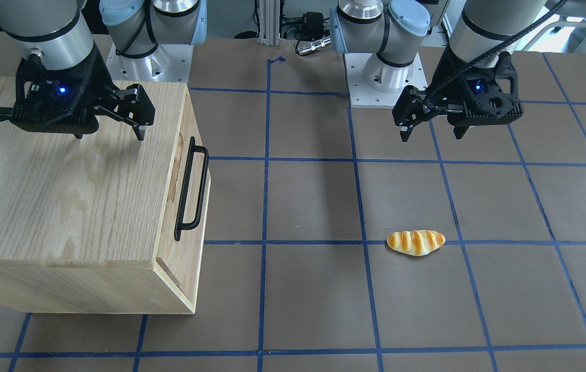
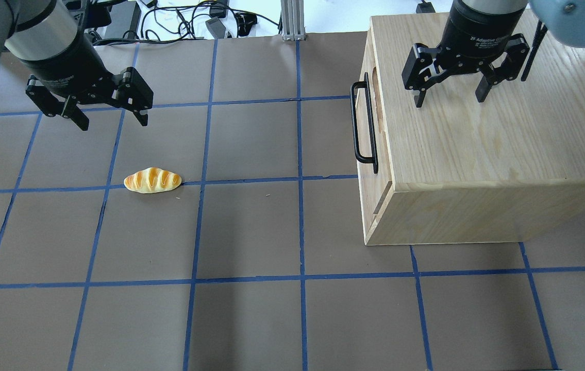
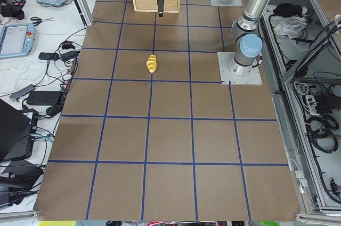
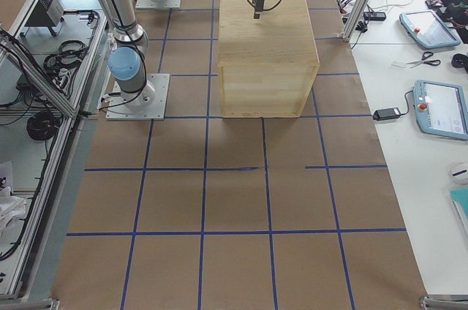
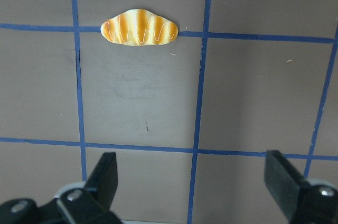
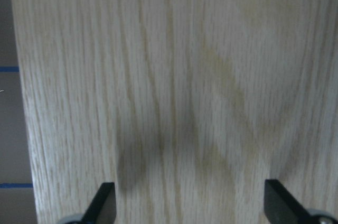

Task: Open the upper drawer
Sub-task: 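Move the left gripper toward the black handle on the cabinet drawer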

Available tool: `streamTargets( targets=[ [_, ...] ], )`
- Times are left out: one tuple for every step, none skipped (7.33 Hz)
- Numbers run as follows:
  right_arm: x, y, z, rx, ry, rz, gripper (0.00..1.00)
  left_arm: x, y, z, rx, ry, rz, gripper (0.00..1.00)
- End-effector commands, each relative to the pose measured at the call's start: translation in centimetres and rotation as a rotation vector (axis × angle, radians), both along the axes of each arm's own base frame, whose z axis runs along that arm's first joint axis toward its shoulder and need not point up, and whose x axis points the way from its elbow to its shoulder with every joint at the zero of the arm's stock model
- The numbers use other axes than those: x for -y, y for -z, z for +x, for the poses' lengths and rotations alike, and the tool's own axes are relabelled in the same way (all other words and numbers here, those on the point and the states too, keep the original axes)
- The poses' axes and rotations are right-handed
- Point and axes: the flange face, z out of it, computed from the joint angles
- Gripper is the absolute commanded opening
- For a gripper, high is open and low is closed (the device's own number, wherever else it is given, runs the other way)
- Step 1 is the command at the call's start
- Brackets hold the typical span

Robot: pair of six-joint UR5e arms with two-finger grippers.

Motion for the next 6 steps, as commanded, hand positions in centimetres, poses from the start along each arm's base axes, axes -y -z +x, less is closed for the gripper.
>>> streamTargets(
  targets=[
    [0.0, 0.0, 0.0, 0.000, 0.001, 0.001, 1.00, 0.5, 0.5, -0.6, -0.028, -0.023, -0.004, 1.00],
    [0.0, 0.0, 0.0, 0.000, 0.001, -0.001, 1.00, 0.7, 0.3, -1.8, -0.060, -0.051, -0.013, 1.00],
    [0.0, 0.0, 0.0, 0.000, 0.001, -0.001, 1.00, 1.3, 0.6, -3.3, -0.085, -0.032, -0.034, 1.00],
    [0.0, 0.0, 0.0, 0.000, 0.001, -0.001, 1.00, 1.4, 0.6, -5.4, -0.090, -0.005, -0.061, 1.00],
    [0.0, 0.0, 0.0, 0.000, 0.000, 0.001, 1.00, 1.5, 1.0, -8.4, -0.143, -0.038, -0.083, 1.00],
    [0.0, 0.0, 0.0, 0.000, 0.000, 0.001, 1.00, 1.6, 1.5, -11.2, -0.188, -0.031, -0.094, 1.00]
  ],
)
